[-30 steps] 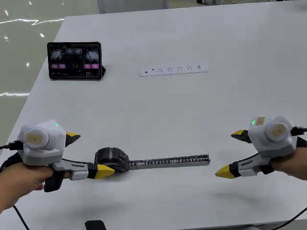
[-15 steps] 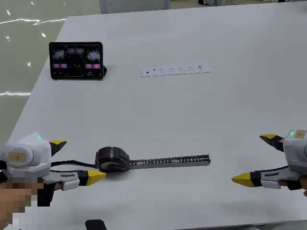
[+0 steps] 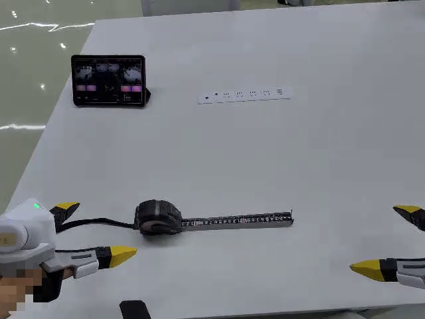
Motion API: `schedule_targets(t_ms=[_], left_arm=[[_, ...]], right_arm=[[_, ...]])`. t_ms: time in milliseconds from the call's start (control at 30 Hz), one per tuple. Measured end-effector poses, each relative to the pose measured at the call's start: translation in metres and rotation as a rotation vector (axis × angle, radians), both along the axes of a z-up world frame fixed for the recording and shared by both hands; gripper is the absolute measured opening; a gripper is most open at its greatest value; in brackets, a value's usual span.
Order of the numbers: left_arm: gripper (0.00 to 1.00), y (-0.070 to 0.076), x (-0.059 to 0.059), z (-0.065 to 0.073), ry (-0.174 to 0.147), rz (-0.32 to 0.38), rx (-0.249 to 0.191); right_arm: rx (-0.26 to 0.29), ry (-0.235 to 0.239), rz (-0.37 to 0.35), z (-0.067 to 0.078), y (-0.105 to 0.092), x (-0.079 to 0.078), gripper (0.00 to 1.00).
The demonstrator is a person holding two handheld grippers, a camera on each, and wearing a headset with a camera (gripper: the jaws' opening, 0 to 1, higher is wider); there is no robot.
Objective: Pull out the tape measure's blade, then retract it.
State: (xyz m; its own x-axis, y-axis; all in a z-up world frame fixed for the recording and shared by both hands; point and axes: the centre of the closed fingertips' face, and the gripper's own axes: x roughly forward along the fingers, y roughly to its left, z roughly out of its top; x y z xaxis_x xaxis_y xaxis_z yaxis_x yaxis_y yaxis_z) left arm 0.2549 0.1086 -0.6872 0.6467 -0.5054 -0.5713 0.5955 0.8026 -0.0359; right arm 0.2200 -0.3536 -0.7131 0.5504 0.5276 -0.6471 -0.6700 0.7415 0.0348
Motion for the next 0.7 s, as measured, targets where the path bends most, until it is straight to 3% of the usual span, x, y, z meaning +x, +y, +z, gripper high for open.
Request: schedule_targets(t_ms=[167,367,700], left_arm=[[0.99,0.0,-0.011,-0.003,-0.022,-0.031,0.035],[0.99,0.0,-0.021,0.0,-0.017,-0.026,-0.012],[0.99,0.009,-0.024,0.001,-0.019,-0.001,-0.01]], right_arm=[[-0.004,-0.01,-0.003,0.005,-0.003,-0.012,0.99],[-0.026,-0.012,-0.004,0.003,-0.01,-0.021,0.99],[-0.021,-0.02,-0.011,0.006,-0.01,-0.024,0.99]])
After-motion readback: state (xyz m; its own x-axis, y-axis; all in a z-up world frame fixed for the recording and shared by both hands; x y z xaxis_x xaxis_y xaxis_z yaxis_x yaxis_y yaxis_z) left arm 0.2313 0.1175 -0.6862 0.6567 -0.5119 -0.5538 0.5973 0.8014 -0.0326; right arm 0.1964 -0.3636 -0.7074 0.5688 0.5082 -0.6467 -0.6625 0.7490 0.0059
